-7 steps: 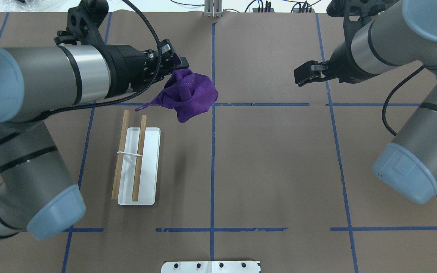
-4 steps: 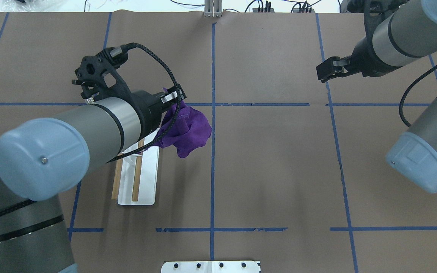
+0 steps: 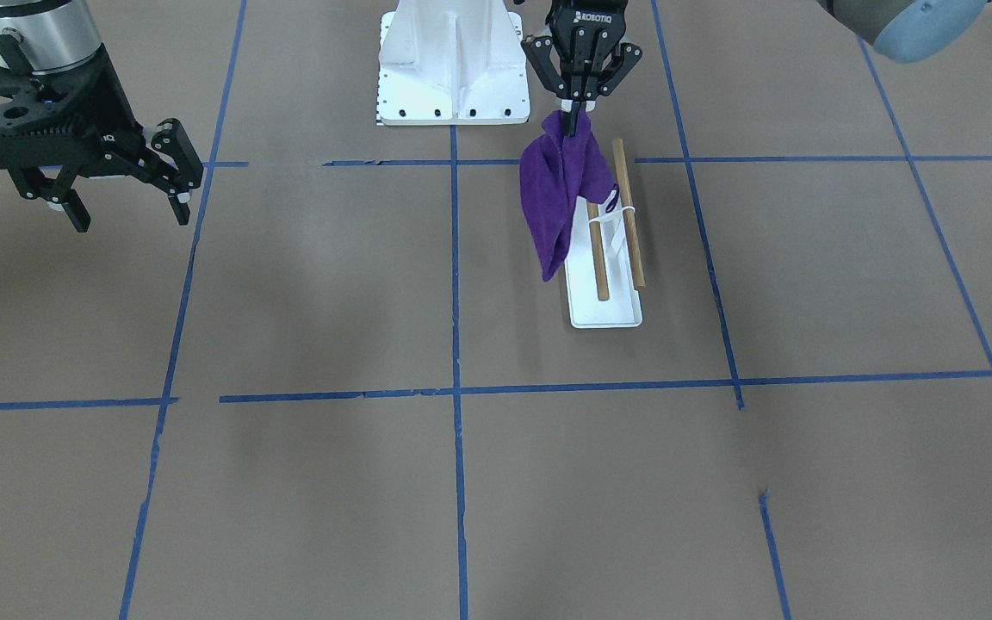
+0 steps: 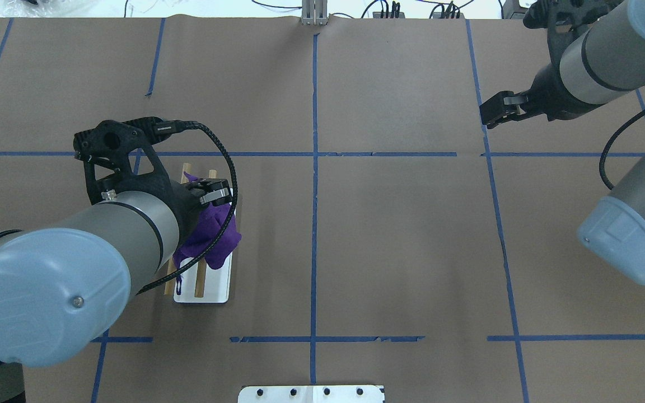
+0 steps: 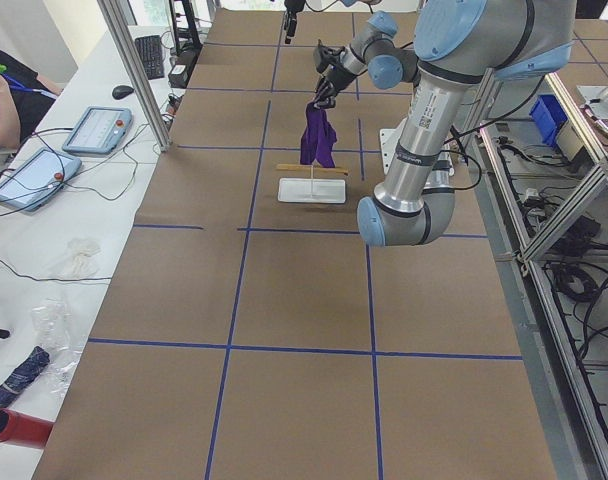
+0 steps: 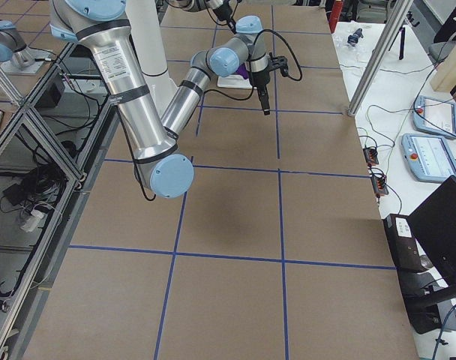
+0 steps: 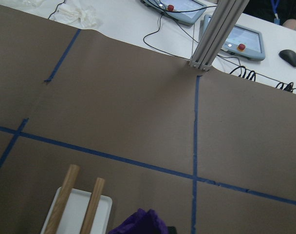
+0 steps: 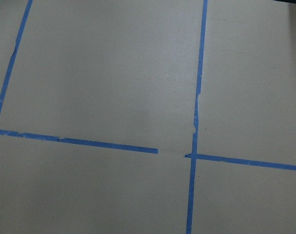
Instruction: Hang towel on rack
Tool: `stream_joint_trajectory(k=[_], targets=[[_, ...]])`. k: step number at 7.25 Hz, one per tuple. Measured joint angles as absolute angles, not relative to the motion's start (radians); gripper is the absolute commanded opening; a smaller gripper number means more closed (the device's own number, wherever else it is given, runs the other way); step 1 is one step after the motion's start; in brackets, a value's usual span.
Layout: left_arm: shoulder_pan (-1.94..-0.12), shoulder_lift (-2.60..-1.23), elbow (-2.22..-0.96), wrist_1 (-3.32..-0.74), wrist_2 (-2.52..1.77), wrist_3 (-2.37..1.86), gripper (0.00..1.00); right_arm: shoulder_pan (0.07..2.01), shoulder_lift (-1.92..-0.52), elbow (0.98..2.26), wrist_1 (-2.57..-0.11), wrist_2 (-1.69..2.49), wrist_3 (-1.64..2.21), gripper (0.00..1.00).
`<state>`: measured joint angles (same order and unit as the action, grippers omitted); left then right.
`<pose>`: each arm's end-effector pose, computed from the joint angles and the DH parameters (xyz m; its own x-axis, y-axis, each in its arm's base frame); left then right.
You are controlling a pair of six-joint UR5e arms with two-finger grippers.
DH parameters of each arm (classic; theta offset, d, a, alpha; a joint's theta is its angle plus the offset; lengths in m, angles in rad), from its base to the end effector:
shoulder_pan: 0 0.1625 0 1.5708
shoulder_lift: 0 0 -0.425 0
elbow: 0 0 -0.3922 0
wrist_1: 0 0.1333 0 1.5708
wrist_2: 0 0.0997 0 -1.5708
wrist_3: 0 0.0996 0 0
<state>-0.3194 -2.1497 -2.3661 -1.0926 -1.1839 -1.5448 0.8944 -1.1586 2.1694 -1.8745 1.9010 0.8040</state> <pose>0.3674 -0.3015 0.1134 0.6078 -0.1756 -0.7744 0.5549 0.7916 0.2559 -0.2440 -0.4653 0.2265 0.7631 -0.0979 0.6388 -0.1061 0.9561 0.2732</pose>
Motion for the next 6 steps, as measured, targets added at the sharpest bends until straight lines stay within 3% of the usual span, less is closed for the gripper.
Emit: stream_joint_trajectory(k=[6], targets=[[-0.359,-2.149,-2.523,-0.878,-1.184,-1.464,0.0,0.883,-1.156,2.167,-1.873,1.899,0.819,1.0]])
